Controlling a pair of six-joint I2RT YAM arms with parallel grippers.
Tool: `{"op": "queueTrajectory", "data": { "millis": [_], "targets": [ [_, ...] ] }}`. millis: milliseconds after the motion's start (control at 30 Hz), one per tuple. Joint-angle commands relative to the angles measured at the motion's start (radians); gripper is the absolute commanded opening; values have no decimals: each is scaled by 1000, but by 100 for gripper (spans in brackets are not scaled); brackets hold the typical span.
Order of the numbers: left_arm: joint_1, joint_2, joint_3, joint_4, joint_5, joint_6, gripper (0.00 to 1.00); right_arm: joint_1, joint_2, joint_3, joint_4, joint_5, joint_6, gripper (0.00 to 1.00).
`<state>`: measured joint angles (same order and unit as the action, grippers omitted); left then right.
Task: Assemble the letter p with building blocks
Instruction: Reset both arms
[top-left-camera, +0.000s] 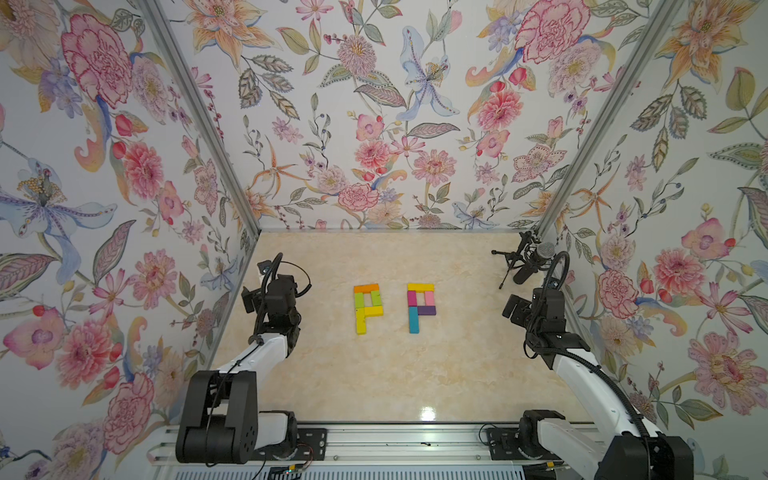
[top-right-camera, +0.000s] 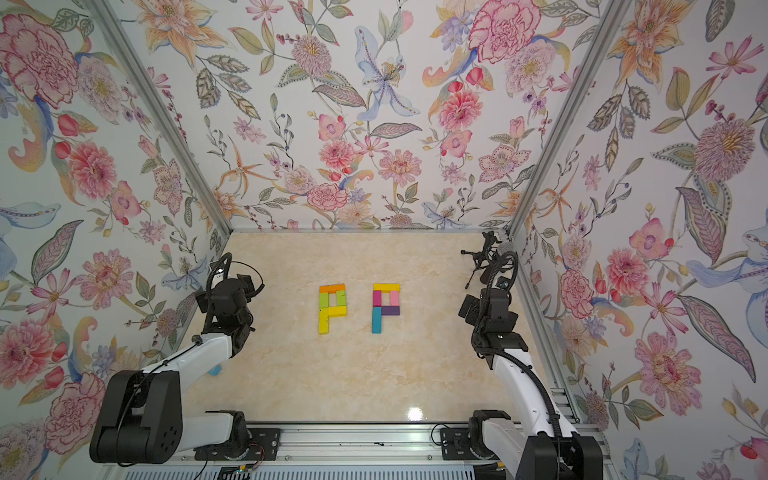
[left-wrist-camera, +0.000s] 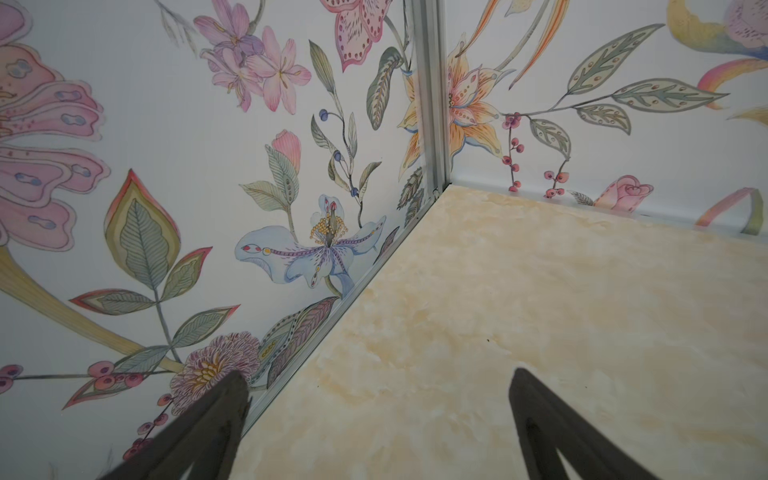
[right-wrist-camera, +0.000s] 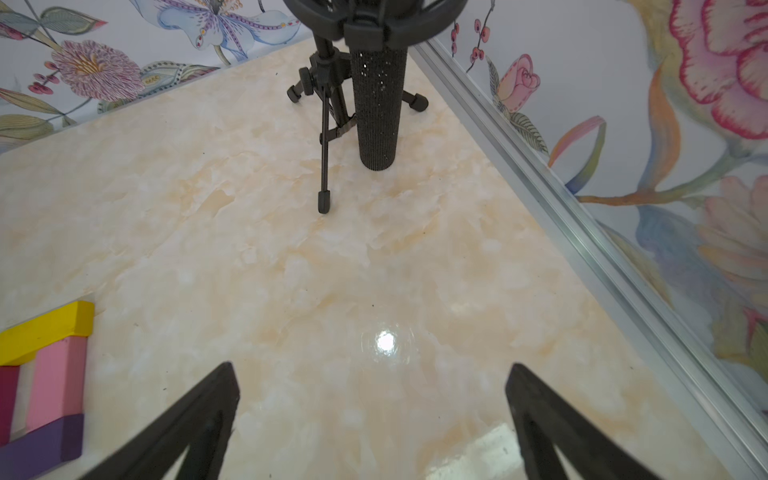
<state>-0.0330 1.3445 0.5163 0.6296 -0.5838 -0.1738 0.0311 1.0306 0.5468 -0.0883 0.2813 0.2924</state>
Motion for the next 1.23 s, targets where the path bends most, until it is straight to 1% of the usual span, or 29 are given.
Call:
{"op": "queueTrajectory", "data": {
  "millis": [0,33,100,167,200,300,333,400,433,467,500,533,567,600,633,667,700,733,767,833,900,933,1033,1100,1167,1200],
  "targets": [
    [8,10,-48,147,-12,31,99,5,22,-95,238,60,-124,100],
    [9,-5,-94,232,12,37,99,10,28,-127,290,59,-170,100],
    [7,-45,-159,315,55,34,100,32,41,-178,372,88,-244,100],
    [5,-70,-192,307,101,5,99,40,45,-207,415,91,-265,100],
    [-12,-69,-205,314,88,25,99,40,46,-222,434,88,-265,100],
    [-64,8,-254,420,30,81,100,39,44,-280,563,72,-276,100],
    [-78,16,-239,413,24,109,100,38,49,-301,633,60,-277,100],
    [-65,69,-228,456,88,105,99,34,82,-345,802,21,-287,100],
    [-66,119,-237,529,132,128,99,34,121,-374,926,-1,-303,100],
    [-69,158,-244,594,146,152,99,36,161,-386,1021,-14,-316,100],
    [-62,137,-222,503,166,135,99,38,205,-388,1096,-38,-323,100],
    [-53,128,-225,501,182,128,99,38,259,-383,1172,-52,-327,100],
    [-54,141,-238,541,179,136,99,36,313,-378,1232,-81,-331,100],
    [-52,131,-236,516,191,129,99,34,400,-354,1277,-110,-343,100],
    [-50,137,-237,528,190,132,99,30,505,-317,1288,-158,-357,100],
    [-50,133,-236,520,191,128,99,43,559,-288,1344,-163,-386,100],
    [-49,134,-239,529,191,129,100,21,488,-270,1183,-189,-355,100],
    [-49,132,-239,526,193,128,99,2,495,-274,1186,-204,-336,100],
    [-50,133,-239,528,191,129,99,6,538,-291,1306,-181,-339,100],
    [-49,133,-239,527,193,128,99,19,496,-261,1173,-145,-335,100],
    [-48,131,-240,527,194,128,100,27,525,-273,1251,-126,-344,100],
    [-48,131,-240,527,194,128,100,38,510,-272,1220,-104,-346,100],
    [-48,130,-240,527,195,128,99,40,511,-279,1234,-109,-353,100],
    [-47,130,-239,525,196,126,99,59,518,-314,1314,-134,-387,100],
    [-46,131,-238,523,197,126,99,39,517,-280,1244,-179,-372,100],
    [-45,131,-237,523,198,126,99,28,504,-274,1214,-178,-362,100]
  ]
}}
